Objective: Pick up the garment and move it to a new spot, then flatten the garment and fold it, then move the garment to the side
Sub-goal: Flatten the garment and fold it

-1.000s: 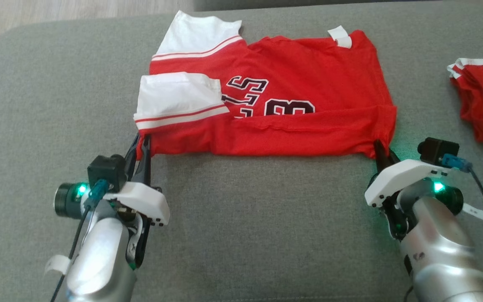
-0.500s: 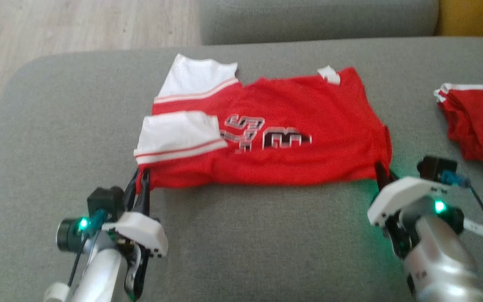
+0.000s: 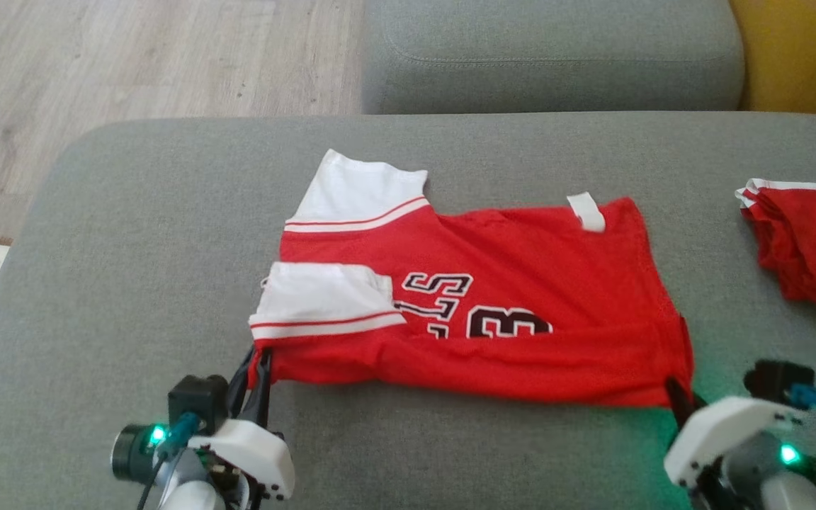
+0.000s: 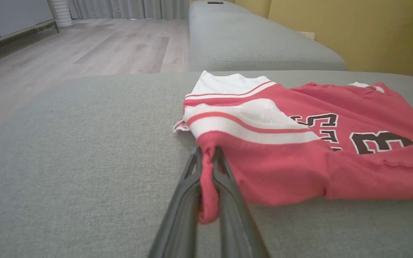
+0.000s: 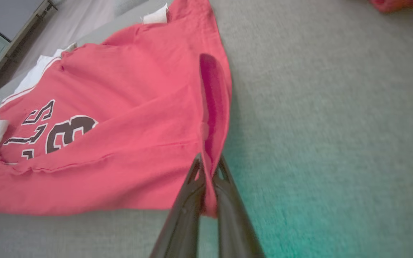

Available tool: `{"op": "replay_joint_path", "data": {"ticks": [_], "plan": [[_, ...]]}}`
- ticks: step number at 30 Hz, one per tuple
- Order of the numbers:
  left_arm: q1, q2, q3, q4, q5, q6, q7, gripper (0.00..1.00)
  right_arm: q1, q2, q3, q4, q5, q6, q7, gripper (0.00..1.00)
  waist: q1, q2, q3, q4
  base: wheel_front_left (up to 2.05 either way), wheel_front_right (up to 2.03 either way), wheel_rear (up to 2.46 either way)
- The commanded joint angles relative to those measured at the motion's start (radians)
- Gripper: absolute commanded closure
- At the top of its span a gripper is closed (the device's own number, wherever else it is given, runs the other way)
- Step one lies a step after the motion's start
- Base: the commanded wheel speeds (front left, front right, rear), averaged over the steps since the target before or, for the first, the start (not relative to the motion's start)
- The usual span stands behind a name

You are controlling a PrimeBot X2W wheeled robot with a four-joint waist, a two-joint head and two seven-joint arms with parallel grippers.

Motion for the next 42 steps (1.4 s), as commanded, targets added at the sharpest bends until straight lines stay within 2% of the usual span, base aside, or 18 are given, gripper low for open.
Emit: {"op": "replay_joint_path", "data": {"ticks": [1,3,5,6,7,8,16,19,23,26,29,31,34,39,42], "plan": [[-0.031,0.015,0.032,-0.039,0.004,0.0,-0.002,1.0,-0.016,-0.005,0.014,-0.056,0.003,0.008,0.008,1.0,0.0,0.0,0.002,-0.001,0.0,0.0,0.0],[-0.027,0.015,0.03,-0.039,0.001,0.004,0.001,1.0,0.021,-0.005,-0.001,-0.118,0.007,0.008,0.037,1.0,0.0,0.0,0.005,-0.003,0.0,0.0,0.0],[-0.028,0.014,0.027,-0.032,-0.002,0.005,0.009,1.0,0.04,-0.005,-0.004,-0.17,0.016,0.008,0.047,0.0,0.0,0.0,0.012,-0.007,0.0,0.0,0.0],[-0.031,0.013,0.025,-0.029,-0.002,0.006,0.011,0.6,0.045,-0.005,0.002,-0.192,0.025,0.008,0.049,0.0,0.0,0.0,0.017,-0.01,0.0,0.0,0.0],[-0.034,0.013,0.024,-0.026,-0.003,0.008,0.013,0.26,0.047,-0.005,0.005,-0.212,0.029,0.008,0.048,0.0,0.0,0.0,0.021,-0.012,0.0,0.0,0.0],[-0.037,0.013,0.023,-0.025,-0.002,0.009,0.014,0.0,0.048,-0.005,0.004,-0.23,0.031,0.008,0.042,0.0,0.0,0.0,0.026,-0.015,0.0,0.0,0.0],[-0.096,0.019,0.069,-0.075,-0.026,0.037,-0.01,0.0,-0.005,-0.005,-0.001,-0.364,0.032,0.008,-0.062,0.0,0.0,0.0,0.075,-0.041,0.0,0.0,0.0],[-0.141,0.024,0.091,-0.122,-0.041,0.027,-0.019,0.0,-0.044,-0.005,-0.014,-0.4,0.02,0.008,-0.096,0.0,0.0,0.0,0.1,-0.055,0.0,0.0,0.0],[-0.238,0.043,0.079,-0.124,-0.061,-0.041,-0.003,0.0,-0.115,-0.005,-0.017,-0.415,-0.002,0.008,-0.096,0.0,0.0,0.0,0.147,-0.08,0.0,0.0,0.0],[-0.361,0.061,0.05,-0.076,-0.089,-0.108,0.082,0.0,-0.183,-0.005,-0.005,-0.422,-0.024,0.008,-0.083,0.0,0.0,0.0,0.19,-0.101,0.0,0.0,0.0],[-0.51,0.094,0.005,0.011,-0.129,-0.143,0.202,0.0,-0.253,-0.005,0.01,-0.419,-0.045,0.008,-0.065,0.0,0.0,0.0,0.231,-0.125,0.0,0.0,0.0],[-0.612,0.133,-0.046,0.079,-0.155,-0.151,0.289,0.0,-0.301,-0.005,0.028,-0.418,-0.058,0.008,-0.059,0.0,0.0,0.0,0.259,-0.144,0.0,0.0,0.0],[-0.74,0.197,-0.161,0.15,-0.257,-0.152,0.395,0.0,-0.367,-0.005,0.062,-0.417,-0.054,0.008,-0.062,0.0,0.0,0.0,0.295,-0.177,0.0,0.0,0.0],[-0.894,0.329,-0.34,0.218,-0.375,-0.152,0.478,0.0,-0.44,-0.005,0.1,-0.416,-0.049,0.008,-0.06,0.0,0.0,0.0,0.35,-0.22,0.0,0.0,0.0],[-0.964,0.383,-0.421,0.264,-0.417,-0.152,0.492,0.0,-0.465,-0.005,0.123,-0.42,-0.05,0.008,-0.057,0.0,0.0,0.0,0.378,-0.236,0.0,0.0,0.0]]}}
